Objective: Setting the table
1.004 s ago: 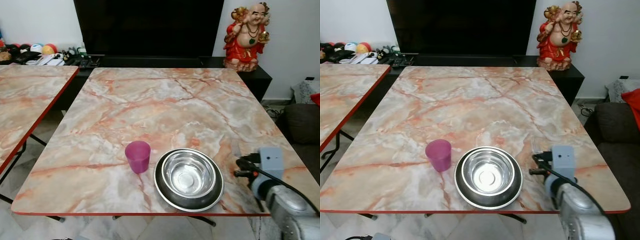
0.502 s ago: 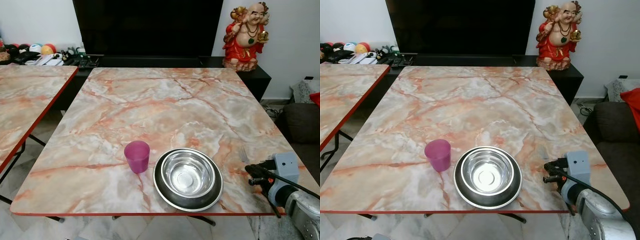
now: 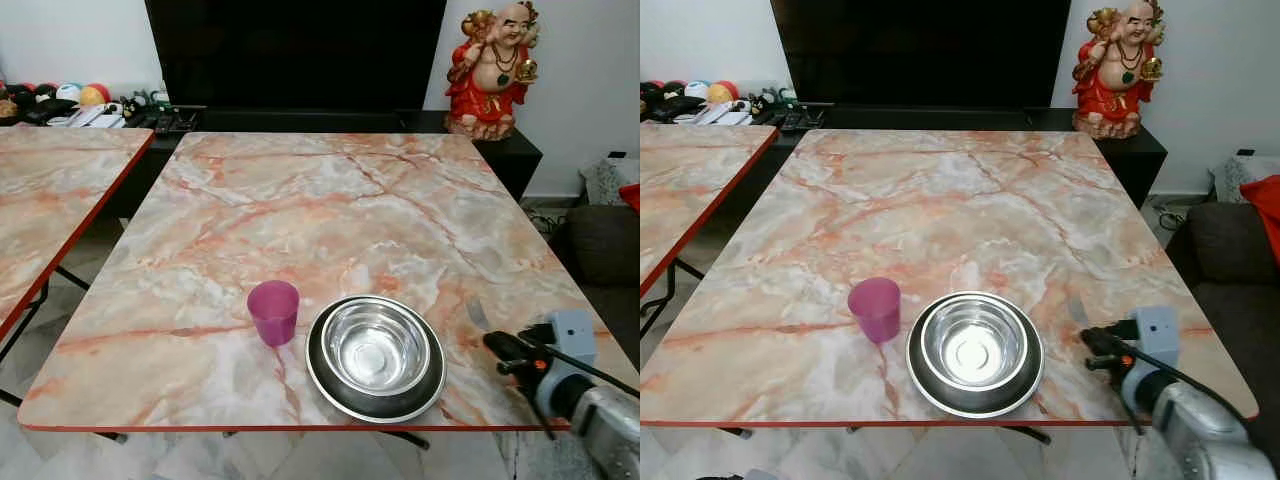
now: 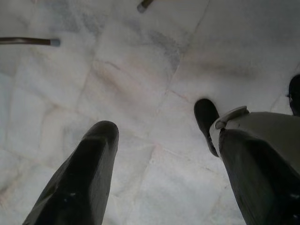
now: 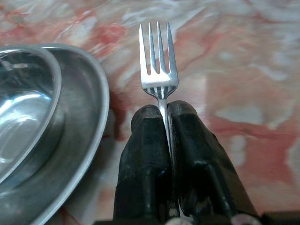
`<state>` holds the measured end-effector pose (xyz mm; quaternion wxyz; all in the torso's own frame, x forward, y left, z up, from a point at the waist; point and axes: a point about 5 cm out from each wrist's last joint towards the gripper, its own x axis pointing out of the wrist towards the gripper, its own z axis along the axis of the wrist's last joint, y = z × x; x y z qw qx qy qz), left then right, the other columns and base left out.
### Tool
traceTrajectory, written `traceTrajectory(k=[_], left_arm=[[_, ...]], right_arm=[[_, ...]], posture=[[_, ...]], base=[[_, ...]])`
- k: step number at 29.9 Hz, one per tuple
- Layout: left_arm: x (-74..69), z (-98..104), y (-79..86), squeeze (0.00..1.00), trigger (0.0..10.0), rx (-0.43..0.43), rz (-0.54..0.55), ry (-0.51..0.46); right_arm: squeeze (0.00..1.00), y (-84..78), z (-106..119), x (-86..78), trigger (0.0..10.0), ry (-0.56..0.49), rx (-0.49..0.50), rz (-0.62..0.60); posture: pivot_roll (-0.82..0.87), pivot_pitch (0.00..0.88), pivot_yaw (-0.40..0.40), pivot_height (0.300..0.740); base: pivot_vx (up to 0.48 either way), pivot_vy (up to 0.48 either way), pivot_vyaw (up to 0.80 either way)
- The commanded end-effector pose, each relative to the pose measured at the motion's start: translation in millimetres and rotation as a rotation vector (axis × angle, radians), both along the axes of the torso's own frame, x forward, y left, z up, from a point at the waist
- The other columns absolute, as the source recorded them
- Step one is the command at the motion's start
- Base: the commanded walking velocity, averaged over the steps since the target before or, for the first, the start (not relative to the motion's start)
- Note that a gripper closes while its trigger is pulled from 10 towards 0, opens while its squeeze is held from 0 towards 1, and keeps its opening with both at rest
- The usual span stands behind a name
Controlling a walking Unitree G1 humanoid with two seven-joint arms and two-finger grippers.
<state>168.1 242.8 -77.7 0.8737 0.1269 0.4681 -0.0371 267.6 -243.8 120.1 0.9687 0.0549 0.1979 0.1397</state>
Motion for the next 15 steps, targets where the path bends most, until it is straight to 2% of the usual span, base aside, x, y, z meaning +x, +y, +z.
traceTrajectory(k=[1, 6, 11, 13, 15], left_arm=[[-7.5, -3, 1.8, 0.00, 10.0, 0.002, 0.019, 0.026], [-7.1, -3, 1.6, 0.00, 10.0, 0.001, 0.022, 0.024], [-6.4, -3, 1.2, 0.00, 10.0, 0.001, 0.017, 0.021], [-6.4, -2, 3.6, 0.00, 10.0, 0.005, 0.029, 0.018], [-6.7, -2, 4.3, 0.00, 10.0, 0.007, 0.035, 0.019]], right_arm=[[0.00, 4.0, 6, 1.7, 10.0, -0.016, 0.005, 0.002], [0.00, 21.6, 9, 4.0, 10.0, -0.007, 0.047, -0.008], [0.00, 26.8, 10, 4.1, 10.0, -0.008, 0.018, -0.060], [0.00, 24.9, 13, 5.7, 10.0, -0.028, 0.012, -0.140], [0.00, 24.4, 15, 6.3, 10.0, -0.040, 0.016, -0.165]], posture=[[-0.06, 0.085, -0.016, 0.740], [-0.06, 0.086, -0.018, 0.740], [-0.06, 0.087, -0.017, 0.740], [-0.06, 0.087, -0.018, 0.740], [-0.06, 0.086, -0.014, 0.740]], base=[[0.000, 0.000, 0.00], [0.000, 0.000, 0.00], [0.000, 0.000, 0.00], [0.000, 0.000, 0.00], [0.000, 0.000, 0.00]])
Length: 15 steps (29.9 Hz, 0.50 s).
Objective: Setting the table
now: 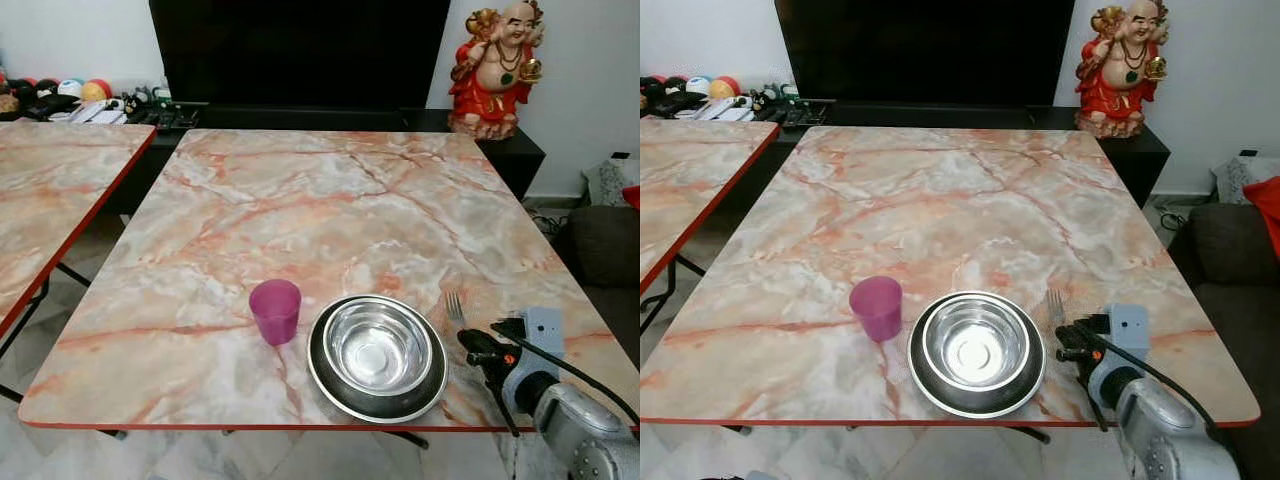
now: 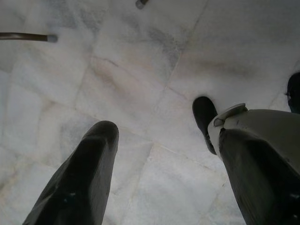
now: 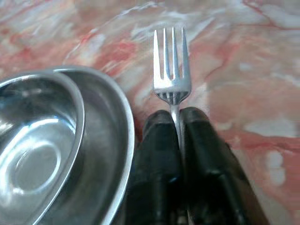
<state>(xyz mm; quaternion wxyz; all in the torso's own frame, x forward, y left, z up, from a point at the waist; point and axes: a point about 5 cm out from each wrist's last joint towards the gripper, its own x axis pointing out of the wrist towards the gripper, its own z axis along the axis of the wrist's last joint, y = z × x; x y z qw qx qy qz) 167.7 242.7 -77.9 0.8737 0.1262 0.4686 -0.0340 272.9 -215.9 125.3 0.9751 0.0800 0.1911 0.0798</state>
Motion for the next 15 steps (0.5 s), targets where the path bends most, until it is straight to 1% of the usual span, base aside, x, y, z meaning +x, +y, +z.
traceTrajectory(k=[1, 2, 3, 4, 7, 15], left_arm=[[-7.6, -2.4, 5.4, 0.00, 10.0, 0.009, 0.038, 0.027], [-7.6, -2.4, 5.4, 0.00, 10.0, 0.009, 0.038, 0.027], [-8.6, -2.9, 5.7, 0.00, 10.0, 0.008, 0.043, 0.034], [-9.1, -3.0, 5.9, 0.00, 10.0, 0.006, 0.045, 0.036], [-10.2, -3.1, 7.3, 0.00, 10.0, 0.008, 0.051, 0.039], [-10.3, -2.7, 8.7, 0.00, 10.0, 0.016, 0.048, 0.034]], right_arm=[[0.00, -4.3, 13.5, 2.0, 10.0, -0.053, -0.008, -0.082], [0.00, -4.3, 13.5, 2.0, 10.0, -0.053, -0.008, -0.082], [0.00, -4.7, 16.1, 2.7, 10.0, -0.060, -0.016, -0.108], [0.00, -4.8, 17.2, 3.2, 10.0, -0.064, -0.020, -0.118], [0.00, -5.5, 20.5, 5.0, 10.0, -0.073, -0.022, -0.151], [0.00, -5.0, 17.3, 8.1, 10.0, -0.066, -0.039, -0.179]], posture=[[-0.07, 0.085, -0.009, 0.740], [-0.07, 0.085, -0.009, 0.740], [-0.07, 0.082, -0.003, 0.740], [-0.07, 0.081, -0.001, 0.740], [-0.07, 0.081, 0.001, 0.740], [-0.06, 0.078, 0.005, 0.740]], base=[[0.000, 0.000, 0.00], [0.000, 0.000, 0.00], [0.000, 0.000, 0.00], [0.000, 0.262, 0.00], [0.000, 0.480, 0.00], [0.000, 0.460, 0.00]])
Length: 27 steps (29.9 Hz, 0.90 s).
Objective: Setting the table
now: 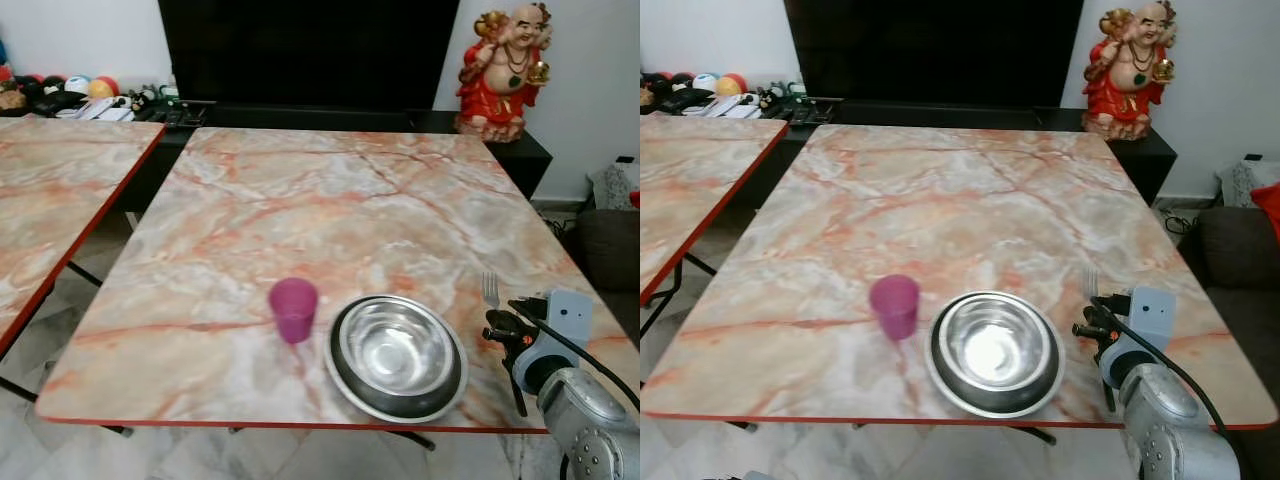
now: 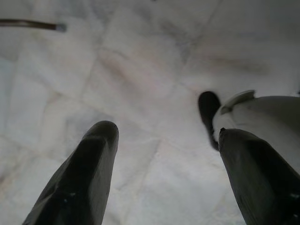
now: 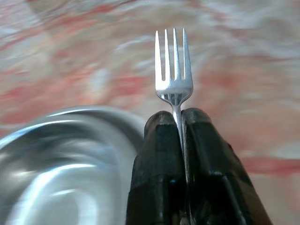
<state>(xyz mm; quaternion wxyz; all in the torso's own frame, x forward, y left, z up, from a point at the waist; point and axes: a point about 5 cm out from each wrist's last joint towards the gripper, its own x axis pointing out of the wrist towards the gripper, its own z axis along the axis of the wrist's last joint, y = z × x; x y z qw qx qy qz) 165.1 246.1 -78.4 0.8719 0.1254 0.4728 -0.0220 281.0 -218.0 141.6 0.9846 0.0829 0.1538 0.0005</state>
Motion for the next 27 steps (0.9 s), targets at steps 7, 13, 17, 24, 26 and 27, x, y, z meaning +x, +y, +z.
traceTrajectory(k=[7, 13, 17, 24, 26, 27], left_arm=[[-7.7, -2, 5.2, 0.00, 10.0, 0.007, 0.016, 0.024], [-7.7, -2, 4.0, 0.00, 10.0, 0.000, 0.014, 0.022], [-7.7, -2, 3.7, 0.00, 10.0, -0.002, 0.012, 0.022], [-6.1, -1, 4.0, 0.00, 10.0, -0.006, 0.008, 0.018], [-6.1, -1, 4.8, 0.00, 10.0, -0.005, 0.009, 0.018], [-6.1, -1, 4.8, 0.00, 10.0, -0.005, 0.009, 0.018]], right_arm=[[0.00, -8.0, 4, 2.1, 10.0, -0.002, -0.028, -0.071], [0.00, -23.1, 4, 1.1, 10.0, 0.016, -0.071, -0.157], [0.00, -35.5, 5, -1.6, 10.0, 0.028, -0.091, -0.228], [0.00, -45.8, 10, -2.9, 10.0, 0.027, -0.138, -0.246], [0.00, -52.0, 16, -2.4, 10.0, 0.005, -0.159, -0.258], [0.00, -52.0, 16, -2.4, 10.0, 0.005, -0.159, -0.258]], posture=[[-0.06, 0.081, 0.008, 0.740], [-0.06, 0.082, 0.006, 0.740], [-0.06, 0.083, 0.008, 0.740], [-0.06, 0.088, 0.011, 0.740], [-0.06, 0.088, 0.013, 0.740], [-0.06, 0.088, 0.013, 0.740]], base=[[0.000, 0.000, 0.00], [0.000, 0.000, 0.00], [0.000, 0.000, 0.00], [0.000, 0.000, 0.00], [0.000, 0.000, 0.00], [0.000, 0.000, 0.00]])
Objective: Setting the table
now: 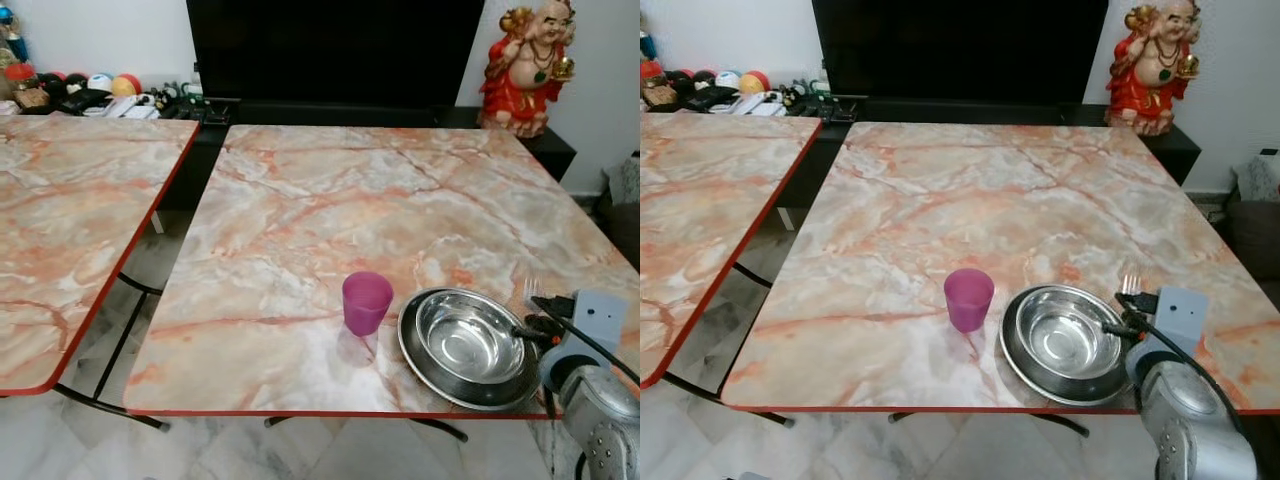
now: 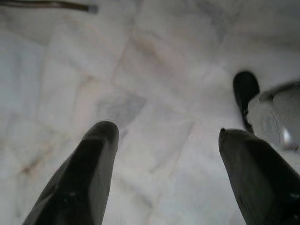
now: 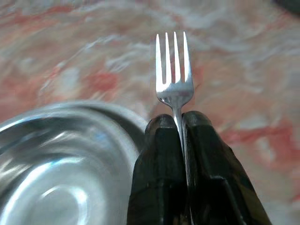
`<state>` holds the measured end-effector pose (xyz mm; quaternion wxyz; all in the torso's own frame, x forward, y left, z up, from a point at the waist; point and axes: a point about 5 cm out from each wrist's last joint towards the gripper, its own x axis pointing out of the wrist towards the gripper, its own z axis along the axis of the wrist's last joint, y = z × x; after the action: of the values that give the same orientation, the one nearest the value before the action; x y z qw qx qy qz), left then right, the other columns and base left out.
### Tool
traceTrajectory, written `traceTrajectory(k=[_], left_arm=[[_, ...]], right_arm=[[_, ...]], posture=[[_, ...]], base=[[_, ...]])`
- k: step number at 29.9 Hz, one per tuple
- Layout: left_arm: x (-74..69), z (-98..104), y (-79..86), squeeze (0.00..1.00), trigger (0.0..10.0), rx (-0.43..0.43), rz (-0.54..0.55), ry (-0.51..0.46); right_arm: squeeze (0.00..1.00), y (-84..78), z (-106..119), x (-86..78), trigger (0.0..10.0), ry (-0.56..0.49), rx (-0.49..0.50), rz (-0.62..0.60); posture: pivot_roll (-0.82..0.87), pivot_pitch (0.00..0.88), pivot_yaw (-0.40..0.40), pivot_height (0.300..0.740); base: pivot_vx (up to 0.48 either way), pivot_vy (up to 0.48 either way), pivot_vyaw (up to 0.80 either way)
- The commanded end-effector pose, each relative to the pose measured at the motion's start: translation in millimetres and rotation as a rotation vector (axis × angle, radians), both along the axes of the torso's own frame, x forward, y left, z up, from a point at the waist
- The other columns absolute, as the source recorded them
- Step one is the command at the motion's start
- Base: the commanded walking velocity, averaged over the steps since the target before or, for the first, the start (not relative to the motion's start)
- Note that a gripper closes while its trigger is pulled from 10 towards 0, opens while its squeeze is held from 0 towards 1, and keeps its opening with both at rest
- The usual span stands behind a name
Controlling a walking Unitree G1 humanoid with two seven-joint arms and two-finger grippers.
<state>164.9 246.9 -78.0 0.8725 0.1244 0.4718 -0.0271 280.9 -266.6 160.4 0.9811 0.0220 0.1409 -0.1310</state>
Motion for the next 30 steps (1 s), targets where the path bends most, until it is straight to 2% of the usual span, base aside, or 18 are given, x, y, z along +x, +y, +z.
traceTrajectory(k=[1, 2, 5, 10, 15, 23, 30], left_arm=[[-6.0, -2, 4.2, 0.00, 10.0, 0.002, 0.017, 0.019], [-6.4, -2, 5.0, 0.00, 10.0, 0.004, 0.016, 0.021], [-6.8, -2, 5.2, 0.00, 10.0, 0.002, 0.014, 0.023], [-6.0, -1, 4.2, 0.00, 10.0, 0.006, -0.013, 0.017], [-5.0, 0, 4.9, 0.00, 10.0, 0.023, -0.023, 0.009], [-5.7, -1, 5.8, 0.00, 10.0, 0.021, -0.001, 0.017], [-6.9, -1, 6.5, 0.00, 10.0, 0.009, 0.011, 0.018]], right_arm=[[0.00, -4.9, -1, -2.3, 10.0, 0.003, -0.005, -0.018], [0.00, -14.1, 5, -2.6, 10.0, -0.009, -0.030, -0.039], [0.00, -27.3, 9, -4.5, 10.0, -0.004, -0.079, -0.065], [0.00, -34.4, 9, -5.7, 10.0, 0.017, -0.120, -0.061], [0.00, -32.0, 9, -4.5, 10.0, 0.011, -0.118, -0.049], [0.00, -17.6, 6, 2.7, 10.0, 0.009, -0.114, 0.042], [0.00, -2.6, 0, 17.0, 10.0, 0.015, -0.113, 0.127]], posture=[[-0.06, 0.089, 0.013, 0.740], [-0.06, 0.089, 0.016, 0.740], [-0.06, 0.090, 0.017, 0.740], [-0.06, 0.090, 0.019, 0.740], [-0.06, 0.091, 0.021, 0.740], [-0.05, 0.090, 0.020, 0.740], [-0.04, 0.088, 0.019, 0.740]], base=[[0.000, 0.000, 0.00], [0.000, 0.000, 0.00], [0.000, 0.000, 0.00], [0.000, 0.000, 0.00], [0.000, -0.132, 0.00], [0.000, -0.095, 0.00], [0.000, 0.000, 0.00]])
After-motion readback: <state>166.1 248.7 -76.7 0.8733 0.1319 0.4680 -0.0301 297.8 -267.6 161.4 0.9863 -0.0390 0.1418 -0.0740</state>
